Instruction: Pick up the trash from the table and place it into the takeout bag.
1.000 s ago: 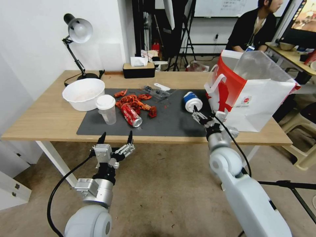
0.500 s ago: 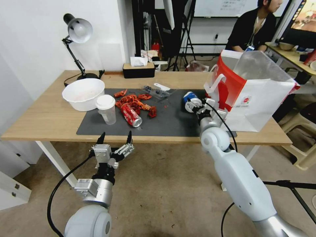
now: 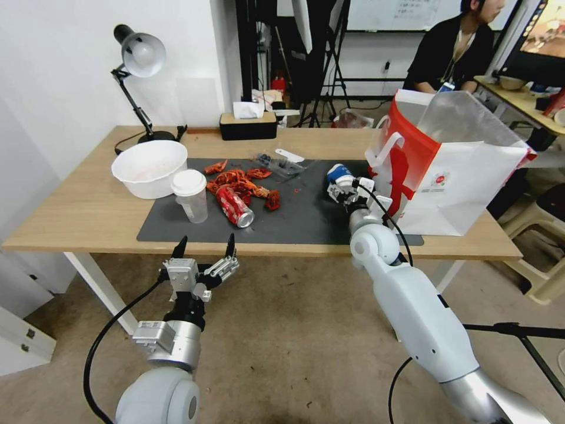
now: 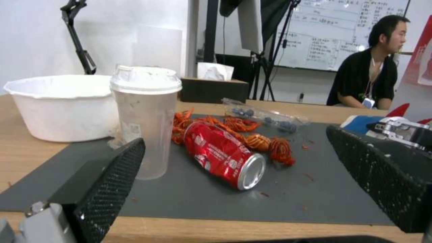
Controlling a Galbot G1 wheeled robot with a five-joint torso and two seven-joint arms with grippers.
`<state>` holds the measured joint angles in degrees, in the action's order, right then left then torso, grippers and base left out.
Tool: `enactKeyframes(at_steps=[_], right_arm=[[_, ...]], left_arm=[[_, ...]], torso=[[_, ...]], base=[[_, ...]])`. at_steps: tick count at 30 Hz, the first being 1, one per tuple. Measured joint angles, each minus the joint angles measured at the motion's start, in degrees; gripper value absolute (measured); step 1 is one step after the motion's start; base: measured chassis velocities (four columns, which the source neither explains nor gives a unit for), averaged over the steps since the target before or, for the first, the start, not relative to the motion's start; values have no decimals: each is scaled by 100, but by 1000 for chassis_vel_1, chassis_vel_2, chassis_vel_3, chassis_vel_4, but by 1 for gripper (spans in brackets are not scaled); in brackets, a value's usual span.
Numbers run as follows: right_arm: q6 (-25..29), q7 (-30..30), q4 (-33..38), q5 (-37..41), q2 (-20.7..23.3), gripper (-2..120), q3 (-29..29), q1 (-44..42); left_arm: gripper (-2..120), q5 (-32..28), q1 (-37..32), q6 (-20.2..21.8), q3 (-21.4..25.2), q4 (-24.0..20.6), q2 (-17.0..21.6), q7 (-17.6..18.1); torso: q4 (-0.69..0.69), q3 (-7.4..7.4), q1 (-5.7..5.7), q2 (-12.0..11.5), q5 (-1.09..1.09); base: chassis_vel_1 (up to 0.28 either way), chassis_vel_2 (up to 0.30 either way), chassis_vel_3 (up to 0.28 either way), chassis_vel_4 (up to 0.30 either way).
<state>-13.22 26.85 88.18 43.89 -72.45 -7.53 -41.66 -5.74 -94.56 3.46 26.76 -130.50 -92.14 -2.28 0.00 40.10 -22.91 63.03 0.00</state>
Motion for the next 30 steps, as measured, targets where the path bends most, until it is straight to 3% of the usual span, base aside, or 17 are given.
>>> enactKeyframes(at_steps=[4,12,19,21,24,30], right_arm=[[37,-25,64,21,23,65,-18,-32],[589,-664,613,433,176,63,-39,-87],[1393,-1996,1524,936,497,63,-418,126],[1393,-2032,1752,968,617,63,-677,277],[781,-1484,2030,594,977,63,-1339,521],[-59,-697,2074,198,1611,63,-2008,540]], left_arm=[[100,5,-1,-5,-5,1,0,0],[100,16,-18,-30,-7,3,0,0],[100,34,-35,-45,-6,3,0,1],[100,47,-36,-46,-6,3,0,2],[100,77,-36,-46,-14,2,0,2],[100,97,-29,-46,-58,14,0,1]], torso=[[0,0,0,0,1],[0,1,-1,0,1],[0,0,-1,-1,0],[0,0,0,0,0],[0,0,-1,0,0],[-2,0,0,0,2]], base=[[0,0,0,0],[0,0,0,0],[0,0,0,0],[0,0,0,0],[0,0,0,0],[0,0,0,0]])
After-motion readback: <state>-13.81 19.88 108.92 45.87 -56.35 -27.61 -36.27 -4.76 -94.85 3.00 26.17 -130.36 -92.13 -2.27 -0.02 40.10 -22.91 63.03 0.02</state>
